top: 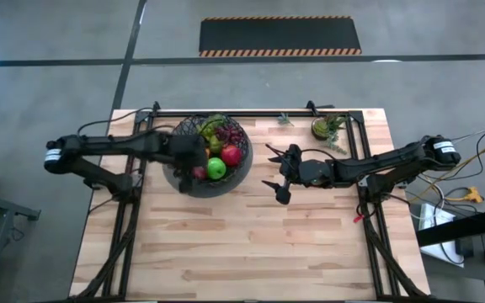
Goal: Build produce basket
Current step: Put the red apple into the basket
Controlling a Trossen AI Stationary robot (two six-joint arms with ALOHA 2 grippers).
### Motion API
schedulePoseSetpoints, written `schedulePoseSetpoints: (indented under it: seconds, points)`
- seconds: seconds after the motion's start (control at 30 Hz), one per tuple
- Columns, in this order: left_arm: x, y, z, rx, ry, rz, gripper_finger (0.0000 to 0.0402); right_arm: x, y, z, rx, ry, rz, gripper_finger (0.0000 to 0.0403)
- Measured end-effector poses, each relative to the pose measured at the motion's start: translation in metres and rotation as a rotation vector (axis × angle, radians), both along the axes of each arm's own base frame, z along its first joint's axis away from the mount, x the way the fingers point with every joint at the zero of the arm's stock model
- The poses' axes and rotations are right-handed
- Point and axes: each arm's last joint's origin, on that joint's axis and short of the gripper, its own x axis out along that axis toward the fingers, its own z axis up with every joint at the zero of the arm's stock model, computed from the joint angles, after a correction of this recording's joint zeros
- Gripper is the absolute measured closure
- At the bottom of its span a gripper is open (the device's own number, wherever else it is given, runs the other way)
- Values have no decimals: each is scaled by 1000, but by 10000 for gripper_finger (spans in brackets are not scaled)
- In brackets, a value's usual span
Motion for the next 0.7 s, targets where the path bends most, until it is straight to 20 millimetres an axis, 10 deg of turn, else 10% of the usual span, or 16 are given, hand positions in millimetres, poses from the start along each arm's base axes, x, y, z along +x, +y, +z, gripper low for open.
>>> schedulePoseSetpoints:
  seconds: [0.7]
  points:
    - [6, 45, -26, -121, 186, -60, 114, -2, 0, -6, 10, 1, -5, 44]
